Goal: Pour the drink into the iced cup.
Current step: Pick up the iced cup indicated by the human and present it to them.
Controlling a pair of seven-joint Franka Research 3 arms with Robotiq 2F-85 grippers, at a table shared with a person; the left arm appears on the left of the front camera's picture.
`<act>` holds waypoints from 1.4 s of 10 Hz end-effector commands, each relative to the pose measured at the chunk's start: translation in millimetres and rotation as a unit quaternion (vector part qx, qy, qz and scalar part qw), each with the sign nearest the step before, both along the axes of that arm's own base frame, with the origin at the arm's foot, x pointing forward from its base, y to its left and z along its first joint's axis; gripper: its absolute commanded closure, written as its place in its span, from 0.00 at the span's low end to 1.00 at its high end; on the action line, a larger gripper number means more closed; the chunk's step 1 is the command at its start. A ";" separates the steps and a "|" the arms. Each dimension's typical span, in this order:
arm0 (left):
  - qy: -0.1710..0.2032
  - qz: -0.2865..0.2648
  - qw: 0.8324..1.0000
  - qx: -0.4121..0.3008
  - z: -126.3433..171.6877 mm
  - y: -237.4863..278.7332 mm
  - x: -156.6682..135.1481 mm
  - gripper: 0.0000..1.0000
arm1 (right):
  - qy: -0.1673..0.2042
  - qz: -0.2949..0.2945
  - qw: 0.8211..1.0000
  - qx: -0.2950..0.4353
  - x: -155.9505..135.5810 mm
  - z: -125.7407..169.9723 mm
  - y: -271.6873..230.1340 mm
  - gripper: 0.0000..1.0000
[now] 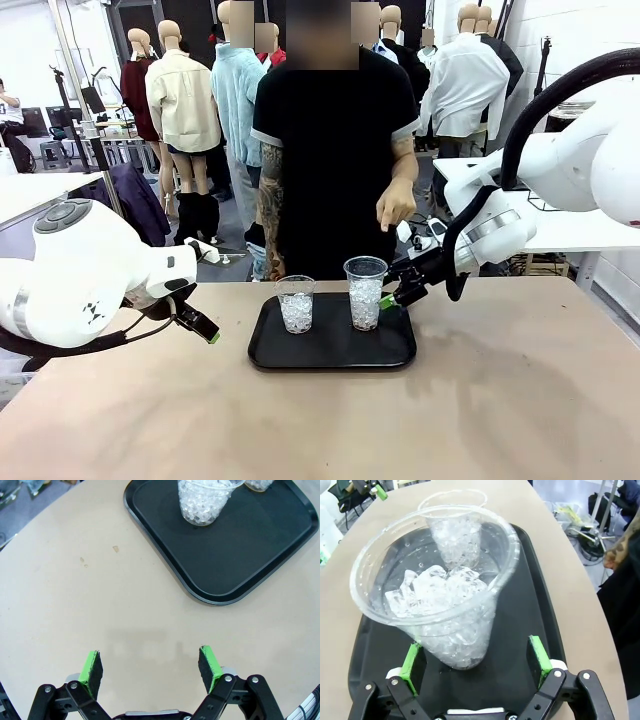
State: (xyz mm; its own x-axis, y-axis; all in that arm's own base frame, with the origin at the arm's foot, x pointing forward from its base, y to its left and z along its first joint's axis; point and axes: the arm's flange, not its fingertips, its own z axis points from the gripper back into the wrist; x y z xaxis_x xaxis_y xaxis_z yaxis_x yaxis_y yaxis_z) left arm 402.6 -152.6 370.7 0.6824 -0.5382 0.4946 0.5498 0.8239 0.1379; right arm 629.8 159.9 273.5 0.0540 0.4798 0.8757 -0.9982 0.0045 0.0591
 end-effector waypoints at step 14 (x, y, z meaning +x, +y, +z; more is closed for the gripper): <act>0.000 0.001 1.000 -0.001 0.6 1.7 0.3 0.00 | -0.005 0.057 0.997 0.054 -7.7 -18.0 26.6 0.00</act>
